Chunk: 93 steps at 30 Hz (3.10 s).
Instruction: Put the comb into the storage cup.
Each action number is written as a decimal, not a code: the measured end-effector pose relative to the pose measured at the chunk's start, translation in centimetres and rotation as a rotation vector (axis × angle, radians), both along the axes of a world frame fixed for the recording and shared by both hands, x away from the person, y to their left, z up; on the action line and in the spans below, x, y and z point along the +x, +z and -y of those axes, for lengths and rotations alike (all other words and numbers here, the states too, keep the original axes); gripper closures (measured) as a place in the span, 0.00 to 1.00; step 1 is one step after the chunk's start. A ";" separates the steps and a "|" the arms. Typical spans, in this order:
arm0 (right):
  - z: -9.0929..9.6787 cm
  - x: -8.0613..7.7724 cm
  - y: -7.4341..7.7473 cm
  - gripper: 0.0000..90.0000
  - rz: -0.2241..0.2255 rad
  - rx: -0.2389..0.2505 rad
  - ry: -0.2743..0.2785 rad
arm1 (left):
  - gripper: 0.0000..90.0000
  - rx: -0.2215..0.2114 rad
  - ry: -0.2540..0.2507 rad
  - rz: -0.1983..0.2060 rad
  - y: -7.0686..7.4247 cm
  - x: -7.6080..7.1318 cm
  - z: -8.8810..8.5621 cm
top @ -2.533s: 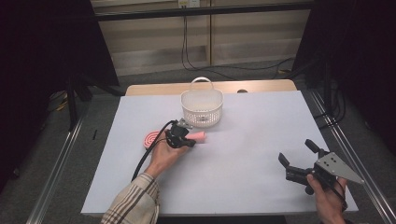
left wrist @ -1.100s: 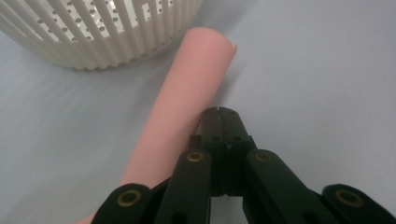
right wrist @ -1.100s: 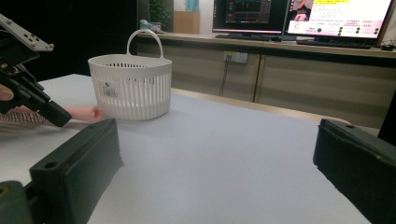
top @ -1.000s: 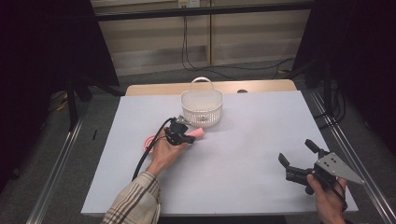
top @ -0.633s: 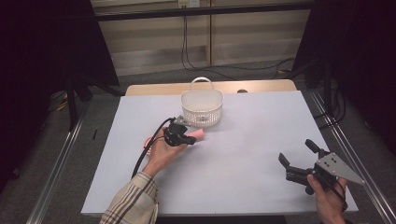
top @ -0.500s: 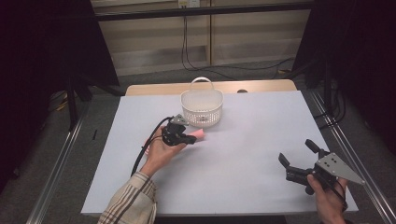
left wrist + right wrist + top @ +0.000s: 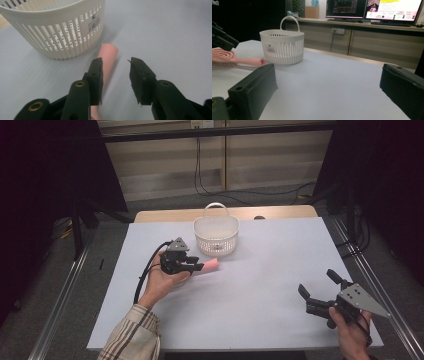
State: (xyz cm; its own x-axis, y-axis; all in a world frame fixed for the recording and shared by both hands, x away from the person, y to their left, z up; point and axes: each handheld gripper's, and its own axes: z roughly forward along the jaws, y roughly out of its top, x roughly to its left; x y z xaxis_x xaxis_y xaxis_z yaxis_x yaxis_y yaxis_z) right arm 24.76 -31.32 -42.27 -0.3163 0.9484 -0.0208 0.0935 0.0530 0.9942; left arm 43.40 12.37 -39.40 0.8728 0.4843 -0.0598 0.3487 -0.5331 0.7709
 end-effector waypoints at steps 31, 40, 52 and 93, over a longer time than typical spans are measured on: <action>0.0 0.0 0.0 0.00 0.002 -0.002 0.006 | 0.05 -0.007 0.067 0.032 2.3 -0.8 -4.3; 0.0 0.0 0.0 0.00 0.002 -0.006 0.008 | 0.07 0.073 0.126 0.033 2.0 -0.3 -4.7; 0.0 0.0 0.0 0.00 0.001 -0.007 0.008 | 0.10 0.190 0.074 0.032 1.5 1.1 -5.1; -0.2 0.2 -0.2 0.00 -0.016 -0.009 0.041 | 0.10 0.422 -0.189 -0.120 -1.9 3.4 -3.2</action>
